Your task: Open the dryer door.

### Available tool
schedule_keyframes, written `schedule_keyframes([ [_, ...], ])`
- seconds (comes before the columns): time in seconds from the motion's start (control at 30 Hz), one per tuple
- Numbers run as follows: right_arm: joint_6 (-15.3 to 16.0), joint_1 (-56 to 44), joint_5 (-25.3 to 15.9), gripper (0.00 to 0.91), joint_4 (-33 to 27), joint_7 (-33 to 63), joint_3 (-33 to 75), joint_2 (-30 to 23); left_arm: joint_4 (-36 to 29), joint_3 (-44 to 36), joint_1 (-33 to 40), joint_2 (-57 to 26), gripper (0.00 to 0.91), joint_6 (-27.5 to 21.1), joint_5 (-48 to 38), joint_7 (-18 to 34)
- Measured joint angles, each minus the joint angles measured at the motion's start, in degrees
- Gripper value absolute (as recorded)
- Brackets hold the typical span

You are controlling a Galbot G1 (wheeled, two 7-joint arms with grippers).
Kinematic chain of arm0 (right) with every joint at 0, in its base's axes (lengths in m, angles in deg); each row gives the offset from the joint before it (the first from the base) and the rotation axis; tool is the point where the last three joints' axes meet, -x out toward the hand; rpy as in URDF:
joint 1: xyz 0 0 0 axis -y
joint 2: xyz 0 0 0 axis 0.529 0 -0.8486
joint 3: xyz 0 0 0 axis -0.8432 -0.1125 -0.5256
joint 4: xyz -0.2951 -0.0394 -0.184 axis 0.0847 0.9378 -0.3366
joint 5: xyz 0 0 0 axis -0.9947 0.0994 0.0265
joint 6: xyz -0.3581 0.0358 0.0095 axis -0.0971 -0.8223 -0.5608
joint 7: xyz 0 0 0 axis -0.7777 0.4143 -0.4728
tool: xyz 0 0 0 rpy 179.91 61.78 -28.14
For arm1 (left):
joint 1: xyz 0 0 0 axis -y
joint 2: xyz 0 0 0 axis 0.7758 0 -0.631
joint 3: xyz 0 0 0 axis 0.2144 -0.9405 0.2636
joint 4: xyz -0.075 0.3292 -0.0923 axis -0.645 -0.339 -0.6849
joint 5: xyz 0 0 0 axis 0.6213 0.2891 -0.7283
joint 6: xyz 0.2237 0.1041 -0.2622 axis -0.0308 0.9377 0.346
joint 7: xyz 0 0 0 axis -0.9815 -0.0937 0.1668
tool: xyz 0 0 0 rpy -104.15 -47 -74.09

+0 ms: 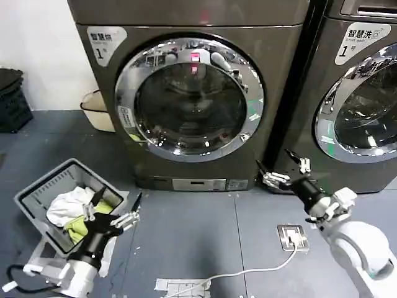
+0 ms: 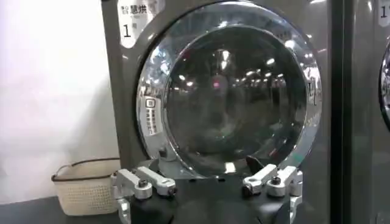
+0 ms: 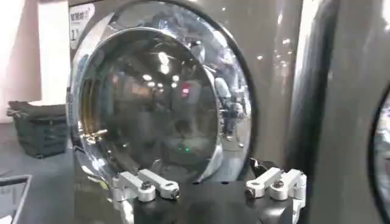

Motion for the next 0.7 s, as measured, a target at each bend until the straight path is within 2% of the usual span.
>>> schedule_keyframes([
  [0.4, 0.9, 15.6, 3.9, 0.907, -5.6, 1.1, -14.4, -2.4, 0.1, -0.1, 0.3, 0.1, 0.907, 0.0, 0.1, 0.0],
  [0.7, 1.0, 25.7, 4.5, 0.907, -10.1, 1.5, -23.6, -5.5, 0.2, 0.0, 0.4, -0.1, 0.907, 0.0, 0.3, -0.1],
])
